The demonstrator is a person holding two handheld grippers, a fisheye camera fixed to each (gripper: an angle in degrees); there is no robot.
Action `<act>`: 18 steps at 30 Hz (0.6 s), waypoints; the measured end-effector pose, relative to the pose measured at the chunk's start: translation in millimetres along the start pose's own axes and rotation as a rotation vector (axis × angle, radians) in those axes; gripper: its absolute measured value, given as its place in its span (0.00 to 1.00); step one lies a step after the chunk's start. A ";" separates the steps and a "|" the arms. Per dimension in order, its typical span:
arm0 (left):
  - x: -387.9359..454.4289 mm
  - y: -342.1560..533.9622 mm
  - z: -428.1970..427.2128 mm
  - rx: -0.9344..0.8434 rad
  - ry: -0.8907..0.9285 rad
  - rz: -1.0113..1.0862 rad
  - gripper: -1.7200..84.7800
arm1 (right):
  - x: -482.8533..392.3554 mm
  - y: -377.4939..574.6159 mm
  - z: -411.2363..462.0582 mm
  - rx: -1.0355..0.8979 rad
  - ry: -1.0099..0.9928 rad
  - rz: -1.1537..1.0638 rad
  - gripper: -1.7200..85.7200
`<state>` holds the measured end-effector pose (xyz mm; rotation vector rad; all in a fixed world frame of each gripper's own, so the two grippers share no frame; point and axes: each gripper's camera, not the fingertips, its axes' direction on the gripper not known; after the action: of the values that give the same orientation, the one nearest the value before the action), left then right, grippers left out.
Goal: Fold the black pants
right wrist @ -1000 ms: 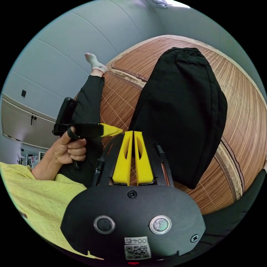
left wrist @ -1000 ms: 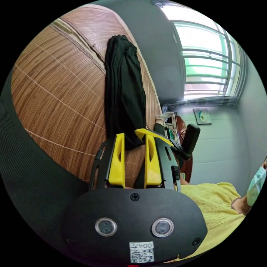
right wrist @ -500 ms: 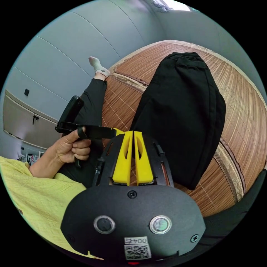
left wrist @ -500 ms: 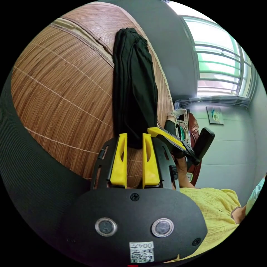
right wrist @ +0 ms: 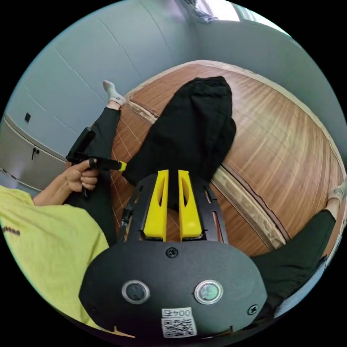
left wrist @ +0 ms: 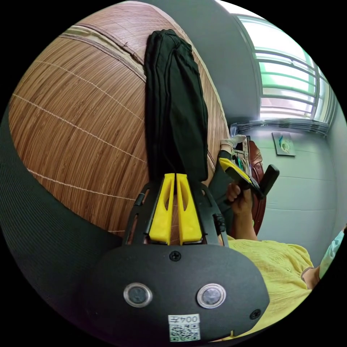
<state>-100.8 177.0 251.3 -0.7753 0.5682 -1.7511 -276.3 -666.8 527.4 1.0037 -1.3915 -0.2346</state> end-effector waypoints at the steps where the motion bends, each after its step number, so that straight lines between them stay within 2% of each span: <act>1: -1.9 -1.3 1.2 -0.003 0.006 -0.004 0.03 | 16.9 10.5 -4.9 -0.027 -0.027 0.016 0.08; 7: -5.9 -5.9 6.3 -0.013 -0.002 -0.009 0.03 | 29.2 40.6 4.9 -0.156 -0.064 0.039 0.09; 18: -9.9 -10.5 12.8 -0.016 -0.016 -0.023 0.03 | -2.9 41.4 33.4 -0.205 0.119 -0.048 0.08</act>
<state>-96.0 189.6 265.1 -0.8088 0.5651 -1.7625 -323.3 -655.4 549.6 0.8674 -1.2097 -0.3411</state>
